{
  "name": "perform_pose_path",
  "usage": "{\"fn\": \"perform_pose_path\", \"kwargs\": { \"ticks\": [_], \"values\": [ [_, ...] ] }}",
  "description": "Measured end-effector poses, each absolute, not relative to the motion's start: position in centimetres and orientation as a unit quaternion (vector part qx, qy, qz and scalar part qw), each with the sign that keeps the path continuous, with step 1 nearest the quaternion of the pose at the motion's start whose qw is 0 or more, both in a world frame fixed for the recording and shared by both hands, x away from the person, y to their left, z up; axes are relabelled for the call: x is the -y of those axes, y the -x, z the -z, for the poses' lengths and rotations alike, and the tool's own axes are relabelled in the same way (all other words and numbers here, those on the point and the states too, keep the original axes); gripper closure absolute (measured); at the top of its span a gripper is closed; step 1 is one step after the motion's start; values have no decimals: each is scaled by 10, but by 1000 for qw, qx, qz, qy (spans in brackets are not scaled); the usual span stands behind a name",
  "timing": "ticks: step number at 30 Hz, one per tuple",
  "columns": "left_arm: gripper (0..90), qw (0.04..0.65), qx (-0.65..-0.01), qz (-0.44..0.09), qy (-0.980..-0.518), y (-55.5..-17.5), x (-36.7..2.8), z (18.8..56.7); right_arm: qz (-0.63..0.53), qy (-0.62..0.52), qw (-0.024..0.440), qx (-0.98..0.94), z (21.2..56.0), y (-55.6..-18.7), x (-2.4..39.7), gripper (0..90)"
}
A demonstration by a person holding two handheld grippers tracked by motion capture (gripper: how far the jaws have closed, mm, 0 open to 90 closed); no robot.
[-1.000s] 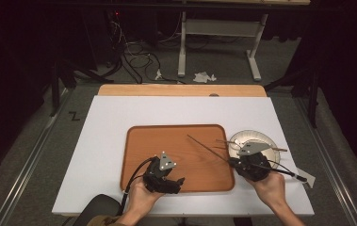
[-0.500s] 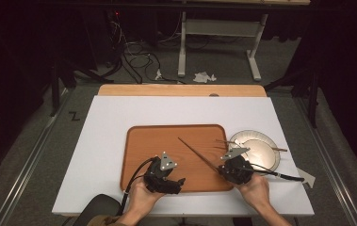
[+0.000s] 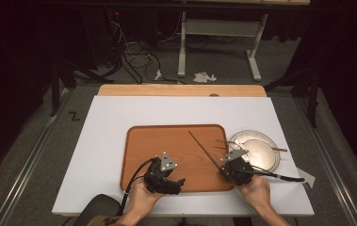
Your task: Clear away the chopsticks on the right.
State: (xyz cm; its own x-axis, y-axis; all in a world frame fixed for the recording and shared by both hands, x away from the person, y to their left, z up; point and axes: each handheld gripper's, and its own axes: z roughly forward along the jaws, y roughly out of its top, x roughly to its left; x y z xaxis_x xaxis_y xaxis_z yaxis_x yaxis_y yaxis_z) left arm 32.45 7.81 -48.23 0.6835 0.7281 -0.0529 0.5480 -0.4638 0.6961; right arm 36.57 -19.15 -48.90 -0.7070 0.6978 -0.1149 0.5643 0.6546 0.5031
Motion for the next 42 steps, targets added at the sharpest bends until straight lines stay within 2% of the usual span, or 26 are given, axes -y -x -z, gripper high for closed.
{"fn": "perform_pose_path", "kwargs": {
  "ticks": [10,17,27,33,42],
  "values": [
    [245,355,-378,-127,-846,-325,-78,483,-234,-371,145,-887,490,-368,200,804],
    [245,353,-377,-126,-847,-325,-77,483,-236,-368,142,-888,489,-368,200,738],
    [245,352,-376,-127,-848,-325,-77,483,-268,-362,135,-883,478,-362,204,706],
    [245,354,-380,-126,-845,-326,-78,482,-326,-343,123,-873,453,-359,219,692],
    [245,354,-381,-127,-844,-327,-79,483,-348,-336,169,-859,417,-364,257,692]
  ]
}}
